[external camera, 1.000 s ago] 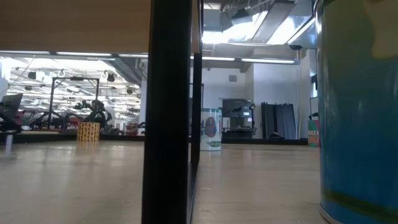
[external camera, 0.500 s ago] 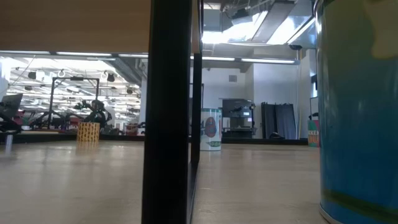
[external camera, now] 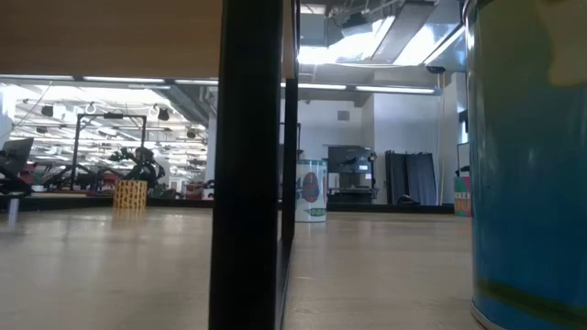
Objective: Pick and place cans onto a shelf
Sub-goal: Put the top canned cherries on the shelf
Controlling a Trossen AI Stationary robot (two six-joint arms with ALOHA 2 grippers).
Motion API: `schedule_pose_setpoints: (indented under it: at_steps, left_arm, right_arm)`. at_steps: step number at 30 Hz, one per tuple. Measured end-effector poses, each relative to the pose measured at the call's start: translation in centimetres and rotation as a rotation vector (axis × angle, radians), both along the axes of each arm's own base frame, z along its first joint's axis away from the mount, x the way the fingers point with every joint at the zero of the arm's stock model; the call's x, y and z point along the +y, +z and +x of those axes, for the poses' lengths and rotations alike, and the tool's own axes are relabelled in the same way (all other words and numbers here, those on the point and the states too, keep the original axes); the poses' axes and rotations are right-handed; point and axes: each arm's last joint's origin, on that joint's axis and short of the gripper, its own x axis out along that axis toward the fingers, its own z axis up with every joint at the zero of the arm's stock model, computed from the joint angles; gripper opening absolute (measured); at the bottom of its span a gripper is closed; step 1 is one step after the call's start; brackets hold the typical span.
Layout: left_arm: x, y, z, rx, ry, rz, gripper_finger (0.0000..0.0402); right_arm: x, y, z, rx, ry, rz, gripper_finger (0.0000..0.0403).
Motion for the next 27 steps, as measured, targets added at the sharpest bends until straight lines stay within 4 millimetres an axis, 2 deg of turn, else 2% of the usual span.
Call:
schedule_pose_setpoints:
  at_steps: [8, 16, 19, 22, 27]
  left_arm:
    - [0.1, 0.1, 0.0, 0.04, 0.012, -0.063, 0.0037]
    - [1.3, 2.4, -1.0, -0.033, -0.05, -0.099, 0.0035]
    - [2.3, 3.5, -1.6, -0.063, -0.077, -0.067, 0.0035]
    - [4.0, 3.8, -1.8, -0.041, -0.033, -0.006, 0.0032]
    - [6.3, 3.9, -0.4, -0.014, -0.061, 0.008, 0.0004]
  right_arm:
    - [0.0, 0.0, 0.0, 0.0, 0.0, 0.0, 0.0059]
    - [0.0, 0.3, 0.2, -0.038, 0.0, -0.008, 0.0059]
    - [-0.1, 0.3, 0.2, -0.042, -0.002, -0.007, 0.0059]
    - [-0.1, 0.3, 0.3, -0.045, -0.002, -0.007, 0.0059]
    - [-0.1, 0.3, 0.3, -0.045, -0.002, -0.008, 0.0059]
